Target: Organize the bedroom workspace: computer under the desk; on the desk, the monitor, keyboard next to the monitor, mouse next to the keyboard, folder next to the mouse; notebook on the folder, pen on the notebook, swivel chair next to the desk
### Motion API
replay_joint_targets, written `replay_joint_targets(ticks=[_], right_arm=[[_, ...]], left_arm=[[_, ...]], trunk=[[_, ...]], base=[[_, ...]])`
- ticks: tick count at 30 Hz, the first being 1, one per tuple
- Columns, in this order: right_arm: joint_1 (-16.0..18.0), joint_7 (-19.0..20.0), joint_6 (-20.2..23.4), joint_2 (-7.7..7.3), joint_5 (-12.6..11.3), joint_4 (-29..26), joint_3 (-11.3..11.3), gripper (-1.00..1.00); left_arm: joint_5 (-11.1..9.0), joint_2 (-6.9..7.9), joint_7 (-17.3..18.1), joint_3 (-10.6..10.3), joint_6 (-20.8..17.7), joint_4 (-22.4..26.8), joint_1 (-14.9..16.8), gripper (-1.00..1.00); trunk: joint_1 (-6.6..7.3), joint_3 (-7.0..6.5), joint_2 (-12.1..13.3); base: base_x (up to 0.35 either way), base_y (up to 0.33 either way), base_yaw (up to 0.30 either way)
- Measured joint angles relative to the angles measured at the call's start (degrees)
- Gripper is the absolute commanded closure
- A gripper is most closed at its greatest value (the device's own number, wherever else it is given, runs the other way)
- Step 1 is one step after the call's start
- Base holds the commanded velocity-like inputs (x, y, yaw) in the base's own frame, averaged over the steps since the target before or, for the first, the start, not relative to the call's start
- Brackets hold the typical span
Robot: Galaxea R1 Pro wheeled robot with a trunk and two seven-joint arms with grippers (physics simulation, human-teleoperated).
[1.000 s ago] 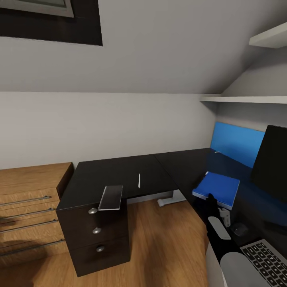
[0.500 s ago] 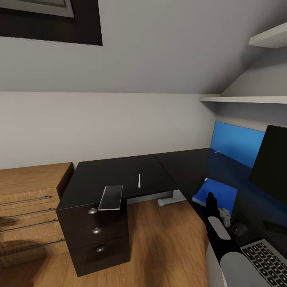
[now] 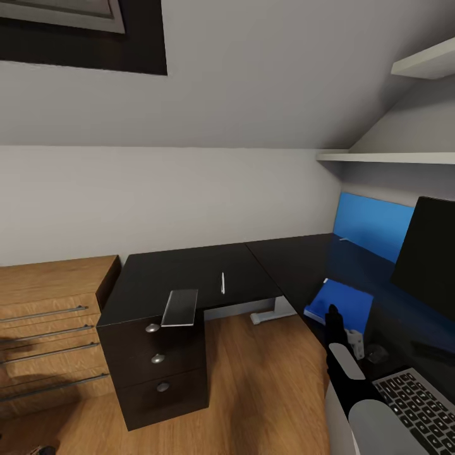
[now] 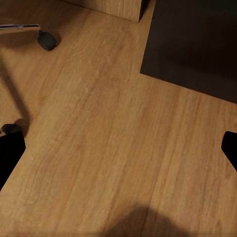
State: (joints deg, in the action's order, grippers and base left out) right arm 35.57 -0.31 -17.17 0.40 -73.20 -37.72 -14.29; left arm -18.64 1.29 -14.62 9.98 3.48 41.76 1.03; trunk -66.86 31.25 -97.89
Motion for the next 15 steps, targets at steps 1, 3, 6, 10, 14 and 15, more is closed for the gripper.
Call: replay_joint_targets(ticks=[1, 3, 6, 10, 14, 15], right_arm=[[0.0, 0.0, 0.0, 0.02, 0.0, 0.0, 0.0, -1.0], [0.0, 0.0, 0.1, 0.06, 0.0, 0.0, 0.1, -1.0], [0.0, 0.0, 0.2, 0.26, 0.0, 0.0, 0.5, -1.0], [0.0, -0.1, 0.2, 0.53, 0.0, 0.0, 1.5, -1.0], [0.0, -0.1, 0.3, 0.99, 0.0, 0.0, 2.4, -1.0], [0.0, -0.1, 0.3, 1.12, 0.0, 0.0, 2.5, -1.0]], left_arm=[[0.0, 0.0, 0.0, 0.0, 0.0, 0.0, 0.0, -1.0], [0.0, 0.0, 0.0, 0.0, 0.0, 0.0, 0.0, -1.0], [0.0, 0.0, 0.0, 0.0, 0.0, 0.0, 0.0, -1.0], [0.0, 0.0, 0.0, 0.0, 0.0, 0.0, 0.0, -1.0], [0.0, 0.02, 0.0, 0.0, 0.0, 0.0, 0.0, -1.0], [0.0, 0.03, 0.0, 0.0, 0.0, 0.0, 0.0, -1.0]], trunk=[[0.0, 0.0, 0.0], [0.0, 0.0, 0.0], [0.0, 0.0, 0.0], [0.0, 0.0, 0.0], [0.0, 0.0, 0.0], [0.0, 0.0, 0.0]], base=[[-0.006, 0.002, 0.0], [-0.003, 0.001, 0.0], [-0.001, 0.0, 0.0], [0.0, 0.0, 0.0], [0.0, 0.0, 0.0], [0.0, 0.0, 0.0]])
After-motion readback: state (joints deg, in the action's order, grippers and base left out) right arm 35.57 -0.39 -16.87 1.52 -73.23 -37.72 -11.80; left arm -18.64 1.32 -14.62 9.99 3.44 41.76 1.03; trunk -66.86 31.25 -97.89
